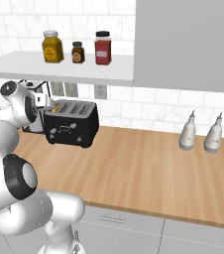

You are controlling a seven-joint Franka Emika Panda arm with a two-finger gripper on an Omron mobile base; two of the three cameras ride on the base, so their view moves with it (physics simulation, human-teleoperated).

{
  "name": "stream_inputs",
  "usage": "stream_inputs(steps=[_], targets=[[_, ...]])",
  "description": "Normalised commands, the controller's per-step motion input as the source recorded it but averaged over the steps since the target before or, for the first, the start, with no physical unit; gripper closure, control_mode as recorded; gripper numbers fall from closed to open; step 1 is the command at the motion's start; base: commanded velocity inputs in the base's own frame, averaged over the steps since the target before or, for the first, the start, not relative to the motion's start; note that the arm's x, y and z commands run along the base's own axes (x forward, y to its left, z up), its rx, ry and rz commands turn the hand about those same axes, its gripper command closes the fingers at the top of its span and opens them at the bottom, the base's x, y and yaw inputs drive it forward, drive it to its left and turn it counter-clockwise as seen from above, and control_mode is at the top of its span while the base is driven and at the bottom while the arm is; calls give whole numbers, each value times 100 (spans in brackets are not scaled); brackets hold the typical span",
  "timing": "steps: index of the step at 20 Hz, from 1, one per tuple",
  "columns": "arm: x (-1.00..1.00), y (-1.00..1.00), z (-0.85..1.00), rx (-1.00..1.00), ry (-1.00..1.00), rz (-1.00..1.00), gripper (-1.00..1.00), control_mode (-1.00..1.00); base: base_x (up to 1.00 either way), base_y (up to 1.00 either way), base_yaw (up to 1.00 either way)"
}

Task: Start the toaster. Once the lever pops up, take the bread to the plate on the dining counter.

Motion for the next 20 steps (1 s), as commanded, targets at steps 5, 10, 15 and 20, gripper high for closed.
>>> stream_inputs(steps=[5,10,15,20], targets=[[0,0,0,0,0,0,-100,-100,0,0,0],[0,0,0,0,0,0,-100,-100,0,0,0],[0,0,0,0,0,0,-100,-100,0,0,0],[0,0,0,0,0,0,-100,-100,0,0,0]])
